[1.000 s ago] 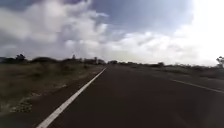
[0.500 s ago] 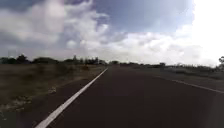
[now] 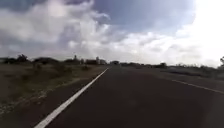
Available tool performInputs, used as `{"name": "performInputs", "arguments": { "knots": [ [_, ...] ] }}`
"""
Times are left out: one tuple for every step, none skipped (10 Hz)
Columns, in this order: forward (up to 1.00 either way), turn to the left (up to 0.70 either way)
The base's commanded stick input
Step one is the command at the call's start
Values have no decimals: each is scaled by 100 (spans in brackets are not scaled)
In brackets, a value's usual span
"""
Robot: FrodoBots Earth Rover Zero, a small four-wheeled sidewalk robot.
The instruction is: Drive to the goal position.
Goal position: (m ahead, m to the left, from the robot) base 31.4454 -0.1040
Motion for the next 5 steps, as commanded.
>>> {"name": "performInputs", "arguments": {
  "knots": [
    [100, 0],
    [100, 0],
    [100, 0],
    [100, 0],
    [100, 0]
  ]
}}
